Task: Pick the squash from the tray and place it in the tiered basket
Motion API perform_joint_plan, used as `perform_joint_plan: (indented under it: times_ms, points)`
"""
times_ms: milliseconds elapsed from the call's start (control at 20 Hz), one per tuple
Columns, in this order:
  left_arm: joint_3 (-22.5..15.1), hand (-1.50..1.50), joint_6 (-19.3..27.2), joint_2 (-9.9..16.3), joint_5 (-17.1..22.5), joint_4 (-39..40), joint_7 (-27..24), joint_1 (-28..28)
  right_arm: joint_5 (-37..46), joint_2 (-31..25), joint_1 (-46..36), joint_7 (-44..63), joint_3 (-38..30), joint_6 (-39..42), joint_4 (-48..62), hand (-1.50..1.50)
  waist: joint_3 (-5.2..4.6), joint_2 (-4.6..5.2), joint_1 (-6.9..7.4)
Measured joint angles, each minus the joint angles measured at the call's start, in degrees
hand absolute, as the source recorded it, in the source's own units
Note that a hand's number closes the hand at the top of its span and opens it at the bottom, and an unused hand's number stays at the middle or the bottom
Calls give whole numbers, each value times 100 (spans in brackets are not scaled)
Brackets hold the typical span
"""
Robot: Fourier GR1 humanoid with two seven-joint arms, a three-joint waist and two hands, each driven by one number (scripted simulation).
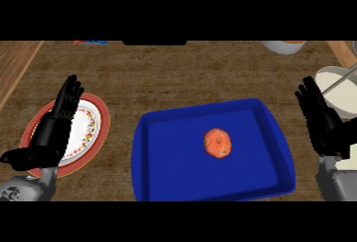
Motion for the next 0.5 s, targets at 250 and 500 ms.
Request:
perform_joint_plan:
  times_ms: [250,500]
  points:
    - [-99,0,28,-157,-53,82,86,-120,-1060,379,-797,-173,147,1264,149,150,40,132,253]
    - [-316,0,127,-421,-82,136,294,-218,-2095,747,-1244,-19,255,2319,599,-150,83,258,401]
